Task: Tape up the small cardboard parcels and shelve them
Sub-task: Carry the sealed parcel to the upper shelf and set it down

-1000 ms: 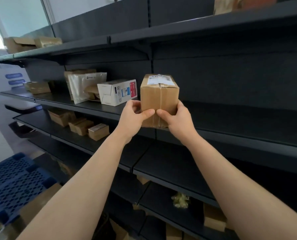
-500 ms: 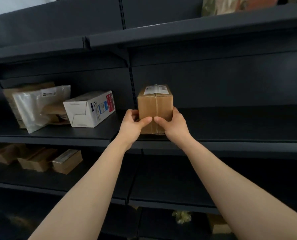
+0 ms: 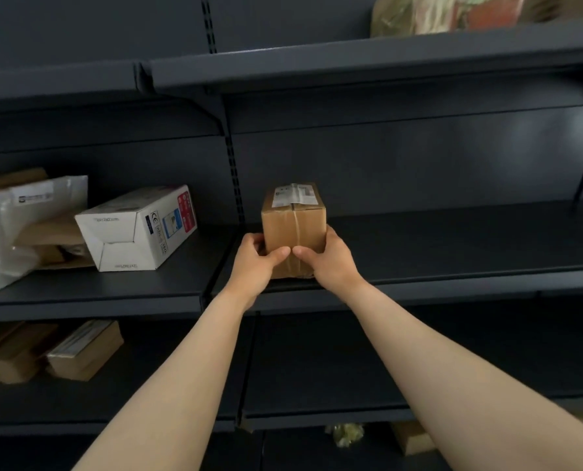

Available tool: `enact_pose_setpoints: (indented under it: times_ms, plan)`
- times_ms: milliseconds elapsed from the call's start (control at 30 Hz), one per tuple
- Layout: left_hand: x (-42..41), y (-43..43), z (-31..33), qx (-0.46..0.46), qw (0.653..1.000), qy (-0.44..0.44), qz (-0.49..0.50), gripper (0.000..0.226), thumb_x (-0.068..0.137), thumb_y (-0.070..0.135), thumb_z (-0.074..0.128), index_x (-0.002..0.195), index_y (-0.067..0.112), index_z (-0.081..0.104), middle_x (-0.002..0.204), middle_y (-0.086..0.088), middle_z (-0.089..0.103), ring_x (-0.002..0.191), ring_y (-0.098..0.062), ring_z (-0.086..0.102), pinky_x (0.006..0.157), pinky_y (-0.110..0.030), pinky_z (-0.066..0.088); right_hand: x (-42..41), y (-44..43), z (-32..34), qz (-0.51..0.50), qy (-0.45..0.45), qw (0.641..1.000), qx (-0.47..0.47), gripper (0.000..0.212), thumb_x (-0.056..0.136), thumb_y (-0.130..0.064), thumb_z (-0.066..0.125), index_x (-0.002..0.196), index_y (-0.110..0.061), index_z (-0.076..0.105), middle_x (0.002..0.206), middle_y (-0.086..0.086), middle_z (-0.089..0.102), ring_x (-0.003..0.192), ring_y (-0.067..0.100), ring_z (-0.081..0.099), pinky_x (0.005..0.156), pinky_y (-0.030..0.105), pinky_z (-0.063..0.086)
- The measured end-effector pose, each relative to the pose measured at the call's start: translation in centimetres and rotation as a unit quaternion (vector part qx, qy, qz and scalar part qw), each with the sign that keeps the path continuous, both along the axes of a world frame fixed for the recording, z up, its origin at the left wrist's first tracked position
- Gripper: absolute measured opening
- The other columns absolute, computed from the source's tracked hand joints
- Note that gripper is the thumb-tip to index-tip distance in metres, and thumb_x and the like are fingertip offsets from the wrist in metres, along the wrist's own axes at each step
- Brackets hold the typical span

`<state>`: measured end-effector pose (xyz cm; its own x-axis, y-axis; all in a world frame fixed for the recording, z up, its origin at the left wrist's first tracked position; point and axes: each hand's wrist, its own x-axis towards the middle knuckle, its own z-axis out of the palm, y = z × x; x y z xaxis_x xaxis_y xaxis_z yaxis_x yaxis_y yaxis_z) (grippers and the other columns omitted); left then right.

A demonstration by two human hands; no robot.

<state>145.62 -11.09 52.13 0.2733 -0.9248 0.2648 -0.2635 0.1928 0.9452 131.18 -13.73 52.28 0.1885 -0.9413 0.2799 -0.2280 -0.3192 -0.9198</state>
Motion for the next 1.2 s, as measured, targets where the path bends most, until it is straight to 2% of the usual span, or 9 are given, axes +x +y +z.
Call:
enact_pose_setpoints:
  times_ms: [167,267,367,467,633,767,967,1067,1200]
  plan:
    - [0.0,0.0,0.4,0.007,1.0,-0.01,0.014,0.05,0.087,0.023,0.067,0.131,0.015,0.044,0.12,0.005,0.055,0.101,-0.006,0.054,0.078,-0.019,0.044,0.1,0.0,-0.1,-0.004,0.005,1.0,0.003,0.055,0.089,-0.027,0.065,0.137,-0.018,0.039,0.114,-0.006,0.058,0.105,0.011,0.056,0.075,0.015,0.044]
    - [0.1,1.0,0.7,0.003,0.999,-0.003,0.037,0.06,0.086,0.024,0.068,0.137,0.012,0.039,0.132,-0.001,0.051,0.118,-0.013,0.051,0.096,-0.03,0.045,-0.5,0.7,-0.1,-0.01,-0.009,1.0,0.003,0.057,0.089,-0.032,0.064,0.139,-0.019,0.039,0.107,-0.016,0.054,0.111,0.009,0.055,0.069,0.009,0.043]
    - [0.0,2.9,1.0,-0.033,0.994,-0.019,0.1,0.053,0.087,0.025,0.067,0.134,0.017,0.044,0.131,0.002,0.05,0.12,-0.013,0.05,0.1,-0.03,0.043,-1.4,1.7,0.1,-0.036,-0.012,0.999,-0.002,0.071,0.09,-0.042,0.06,0.148,-0.017,0.028,0.134,-0.009,0.049,0.12,0.004,0.043,0.079,0.004,0.035]
    - [-1.0,5.2,1.2,-0.122,0.984,-0.045,0.12,0.034,0.088,0.017,0.065,0.12,0.019,0.053,0.116,0.006,0.056,0.109,-0.009,0.056,0.095,-0.024,0.046,-2.6,2.9,-0.3,-0.072,-0.012,0.997,-0.014,0.069,0.091,-0.046,0.057,0.148,-0.021,0.028,0.15,-0.002,0.037,0.135,0.015,0.036,0.093,0.021,0.031]
    - [-5.7,7.4,1.0,-0.198,0.977,-0.082,0.024,0.021,0.089,0.011,0.06,0.108,0.02,0.058,0.103,0.01,0.06,0.097,-0.001,0.058,0.086,-0.013,0.046,-6.1,5.7,-1.4,-0.127,-0.009,0.991,-0.036,0.059,0.092,-0.043,0.056,0.144,-0.022,0.037,0.146,-0.005,0.043,0.134,0.012,0.038,0.096,0.02,0.03]
    - [-11.3,7.5,-0.8,-0.164,0.965,-0.18,-0.096,0.022,0.09,0.014,0.061,0.109,0.023,0.057,0.102,0.012,0.059,0.099,0.001,0.056,0.086,-0.009,0.043,-11.6,7.6,-3.0,-0.193,0.12,0.973,-0.041,0.054,0.092,-0.035,0.059,0.141,-0.019,0.041,0.141,0.0,0.048,0.132,0.015,0.041,0.097,0.022,0.033]
    - [-22.5,6.3,-4.3,-0.024,0.889,-0.366,-0.273,0.037,0.091,0.025,0.06,0.127,0.024,0.052,0.121,0.009,0.056,0.11,-0.003,0.05,0.09,-0.019,0.037,-23.5,10.6,-5.8,-0.254,0.37,0.889,0.084,0.056,0.087,-0.035,0.064,0.135,-0.012,0.046,0.127,0.013,0.057,0.117,0.03,0.052,0.095,0.041,0.046]
    - [-29.7,6.3,-5.6,0.02,0.837,-0.423,-0.346,0.044,0.092,0.026,0.058,0.134,0.025,0.046,0.132,0.006,0.052,0.121,-0.009,0.048,0.094,-0.025,0.038,-30.5,12.8,-7.5,-0.256,0.409,0.858,0.177,0.055,0.085,-0.038,0.065,0.132,-0.015,0.047,0.121,0.012,0.061,0.109,0.03,0.058,0.092,0.042,0.048]
    - [-41.2,6.7,-6.2,0.022,0.778,-0.458,-0.43,0.044,0.093,0.027,0.057,0.135,0.027,0.045,0.133,0.006,0.051,0.12,-0.013,0.05,0.089,-0.026,0.04,-41.3,16.1,-9.0,-0.285,0.39,0.838,0.255,0.051,0.082,-0.035,0.068,0.126,-0.014,0.052,0.118,0.01,0.061,0.105,0.03,0.06,0.089,0.041,0.051]
